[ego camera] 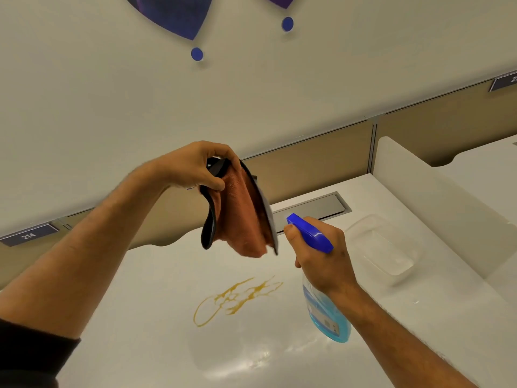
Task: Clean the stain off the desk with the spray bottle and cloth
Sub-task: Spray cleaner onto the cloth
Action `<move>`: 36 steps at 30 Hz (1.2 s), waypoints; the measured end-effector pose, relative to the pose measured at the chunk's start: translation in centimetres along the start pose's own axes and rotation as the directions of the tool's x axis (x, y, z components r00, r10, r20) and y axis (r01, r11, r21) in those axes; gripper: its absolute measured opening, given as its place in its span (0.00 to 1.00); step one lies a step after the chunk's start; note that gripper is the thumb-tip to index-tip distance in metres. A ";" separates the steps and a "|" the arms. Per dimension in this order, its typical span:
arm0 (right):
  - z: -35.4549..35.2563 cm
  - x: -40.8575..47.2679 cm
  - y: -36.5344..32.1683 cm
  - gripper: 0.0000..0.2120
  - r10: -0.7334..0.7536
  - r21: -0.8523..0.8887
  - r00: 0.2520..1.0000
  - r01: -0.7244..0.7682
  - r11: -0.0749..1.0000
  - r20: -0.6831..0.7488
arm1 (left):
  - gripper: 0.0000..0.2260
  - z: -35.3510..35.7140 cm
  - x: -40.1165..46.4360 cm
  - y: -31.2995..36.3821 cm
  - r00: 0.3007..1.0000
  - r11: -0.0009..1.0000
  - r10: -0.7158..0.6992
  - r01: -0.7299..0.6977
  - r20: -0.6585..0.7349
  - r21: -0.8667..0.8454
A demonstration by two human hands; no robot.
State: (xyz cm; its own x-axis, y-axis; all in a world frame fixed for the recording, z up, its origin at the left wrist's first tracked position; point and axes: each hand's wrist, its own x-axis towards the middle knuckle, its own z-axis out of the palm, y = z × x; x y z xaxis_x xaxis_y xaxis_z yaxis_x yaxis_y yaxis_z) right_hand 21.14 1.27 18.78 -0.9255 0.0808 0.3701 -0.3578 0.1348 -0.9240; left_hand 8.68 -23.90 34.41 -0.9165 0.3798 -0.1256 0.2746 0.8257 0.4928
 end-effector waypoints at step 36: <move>-0.4 0.0 4.2 0.12 0.043 -0.092 0.999 -0.042 0.995 0.008 | 0.29 1.0 -0.4 0.6 0.992 0.997 0.029 -0.020 0.125 -0.072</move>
State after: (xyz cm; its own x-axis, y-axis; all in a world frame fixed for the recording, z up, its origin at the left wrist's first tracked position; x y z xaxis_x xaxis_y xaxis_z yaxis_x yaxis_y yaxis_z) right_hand 19.69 2.26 14.93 -0.9411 0.0784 0.3291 -0.3054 0.2215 -0.9261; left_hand 9.52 -23.13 33.85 -0.8646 0.4525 -0.2185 0.2711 0.7861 0.5555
